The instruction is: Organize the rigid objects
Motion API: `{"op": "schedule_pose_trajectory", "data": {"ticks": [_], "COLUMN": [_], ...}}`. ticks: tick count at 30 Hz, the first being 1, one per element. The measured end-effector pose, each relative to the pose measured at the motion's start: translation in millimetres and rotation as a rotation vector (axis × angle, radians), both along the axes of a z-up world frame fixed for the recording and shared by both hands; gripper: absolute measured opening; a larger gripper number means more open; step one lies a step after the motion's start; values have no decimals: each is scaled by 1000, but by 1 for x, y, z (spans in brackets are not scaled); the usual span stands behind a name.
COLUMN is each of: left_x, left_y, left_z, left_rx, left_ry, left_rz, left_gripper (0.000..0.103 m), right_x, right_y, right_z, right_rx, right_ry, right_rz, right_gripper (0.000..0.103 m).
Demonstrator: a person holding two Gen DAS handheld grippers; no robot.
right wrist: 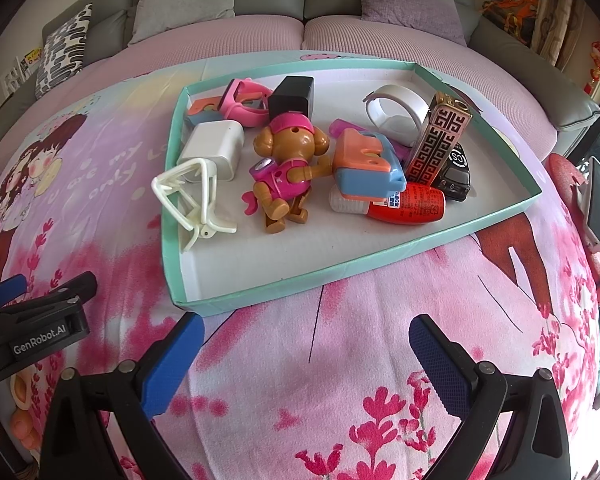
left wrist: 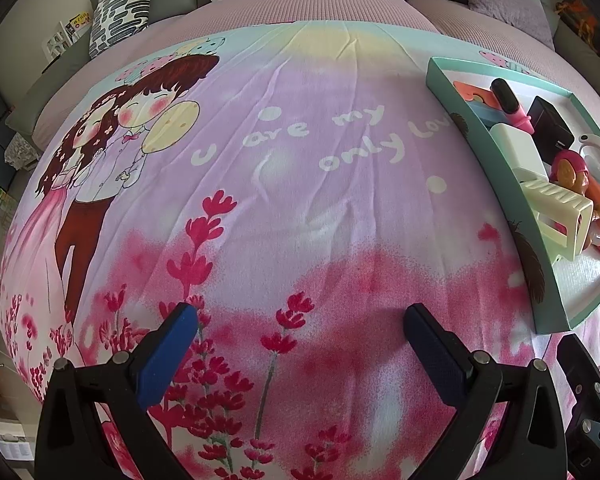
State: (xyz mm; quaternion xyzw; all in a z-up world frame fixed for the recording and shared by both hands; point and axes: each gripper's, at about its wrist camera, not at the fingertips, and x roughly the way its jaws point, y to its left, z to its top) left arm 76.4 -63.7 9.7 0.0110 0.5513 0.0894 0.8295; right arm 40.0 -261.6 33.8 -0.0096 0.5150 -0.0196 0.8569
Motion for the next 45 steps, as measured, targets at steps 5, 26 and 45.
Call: {"op": "schedule_pose_trajectory", "data": {"ticks": [5, 26, 45], "left_x": [1, 1, 1], "left_y": [0, 0, 0], "left_z": [1, 1, 1], "left_rx": [4, 3, 3], "left_ry": [-1, -1, -1], "left_rz": [-3, -2, -3], "left_gripper": [103, 103, 103], "right_x": [0, -2, -2], "right_y": [-1, -2, -2], "right_z": [0, -1, -2], "right_rx": [0, -1, -1], "right_ry": [2, 3, 4], "right_rz": [0, 1, 0], "right_gripper": [103, 103, 103]}}
